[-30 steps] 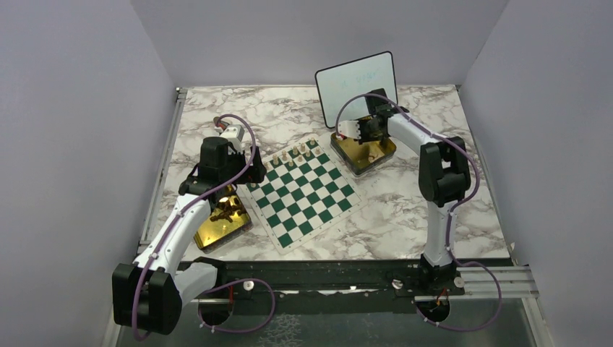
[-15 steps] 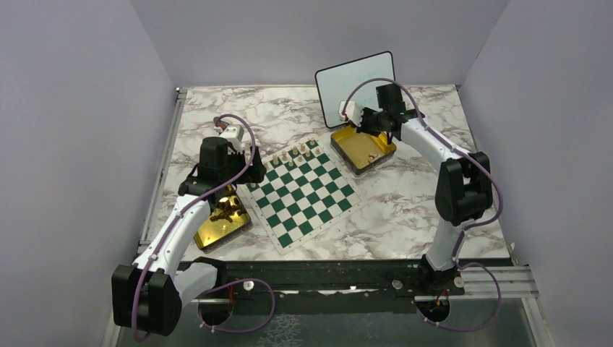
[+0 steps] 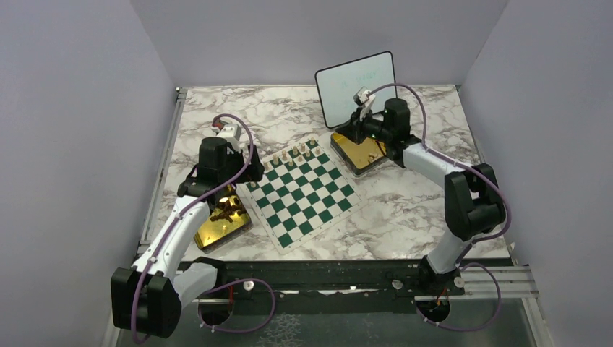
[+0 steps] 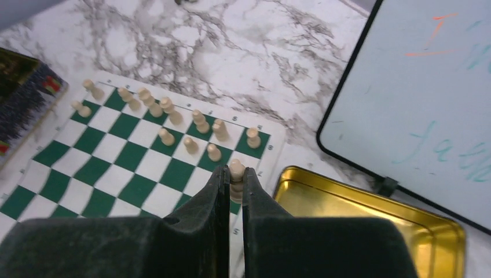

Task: Set up the chess pieces on the board
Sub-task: Place the chess piece on the chessboard.

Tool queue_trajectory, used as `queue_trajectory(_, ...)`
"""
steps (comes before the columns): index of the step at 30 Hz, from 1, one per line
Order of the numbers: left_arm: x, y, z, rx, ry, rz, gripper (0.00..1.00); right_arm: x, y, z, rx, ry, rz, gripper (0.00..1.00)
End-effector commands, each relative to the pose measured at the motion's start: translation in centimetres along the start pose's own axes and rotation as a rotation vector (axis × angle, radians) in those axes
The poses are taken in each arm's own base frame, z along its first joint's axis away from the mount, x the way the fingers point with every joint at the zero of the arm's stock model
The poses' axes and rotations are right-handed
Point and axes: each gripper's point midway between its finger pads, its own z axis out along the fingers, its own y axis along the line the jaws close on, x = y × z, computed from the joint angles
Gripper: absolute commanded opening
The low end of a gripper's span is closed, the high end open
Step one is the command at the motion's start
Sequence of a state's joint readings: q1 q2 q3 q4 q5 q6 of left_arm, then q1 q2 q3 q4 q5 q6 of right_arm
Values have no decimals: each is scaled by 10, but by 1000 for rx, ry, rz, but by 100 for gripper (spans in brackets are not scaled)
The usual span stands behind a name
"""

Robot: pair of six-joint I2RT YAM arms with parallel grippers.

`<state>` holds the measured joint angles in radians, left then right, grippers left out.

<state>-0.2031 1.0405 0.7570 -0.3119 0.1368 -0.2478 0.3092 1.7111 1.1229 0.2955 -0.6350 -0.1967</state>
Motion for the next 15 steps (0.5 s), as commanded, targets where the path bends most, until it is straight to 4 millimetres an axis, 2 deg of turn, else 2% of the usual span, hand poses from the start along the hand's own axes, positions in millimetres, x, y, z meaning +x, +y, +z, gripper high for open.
queue_trajectory(1, -10, 0, -2, -24, -42, -64, 90, -25, 34, 23, -66, -146, 182, 1)
queue_trajectory(9, -9, -1, 0, -23, -24, -125, 90, -4, 100, 64, -79, -144, 104, 1)
queue_trajectory(12, -17, 5, -8, -58, -64, -102, 90, 4, 122, 83, -96, -138, 99, 1)
queue_trajectory(15, -21, 14, -15, -109, -95, -79, 90, 12, 136, 99, -83, -145, 88, 1)
